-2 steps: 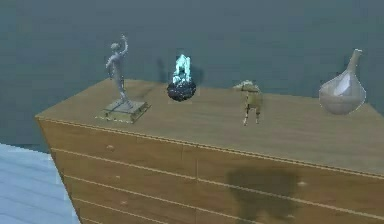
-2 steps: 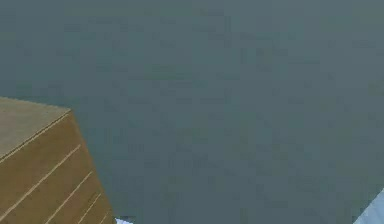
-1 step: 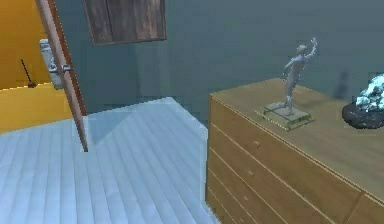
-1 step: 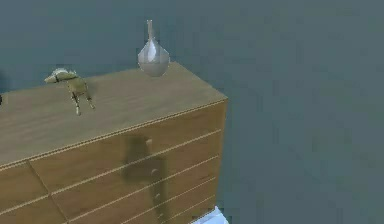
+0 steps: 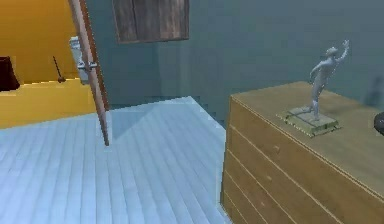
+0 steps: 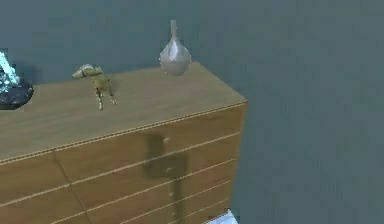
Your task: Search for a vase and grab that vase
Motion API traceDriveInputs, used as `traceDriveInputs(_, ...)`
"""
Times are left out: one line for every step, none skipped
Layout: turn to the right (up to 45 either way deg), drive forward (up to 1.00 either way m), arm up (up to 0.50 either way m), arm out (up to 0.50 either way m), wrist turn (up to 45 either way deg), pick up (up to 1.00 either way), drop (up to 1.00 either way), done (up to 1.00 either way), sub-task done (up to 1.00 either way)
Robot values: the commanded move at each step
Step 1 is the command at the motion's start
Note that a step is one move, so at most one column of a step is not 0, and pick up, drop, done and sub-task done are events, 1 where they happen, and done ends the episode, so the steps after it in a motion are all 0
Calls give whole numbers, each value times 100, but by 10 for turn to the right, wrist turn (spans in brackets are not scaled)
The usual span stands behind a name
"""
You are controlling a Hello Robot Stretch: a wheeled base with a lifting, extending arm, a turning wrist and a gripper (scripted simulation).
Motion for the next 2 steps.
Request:
traceDriveInputs(450, 0, 0, 0, 0, 0, 0, 0, 0)
traceDriveInputs(450, 0, 0, 0, 0, 0, 0, 0, 0)
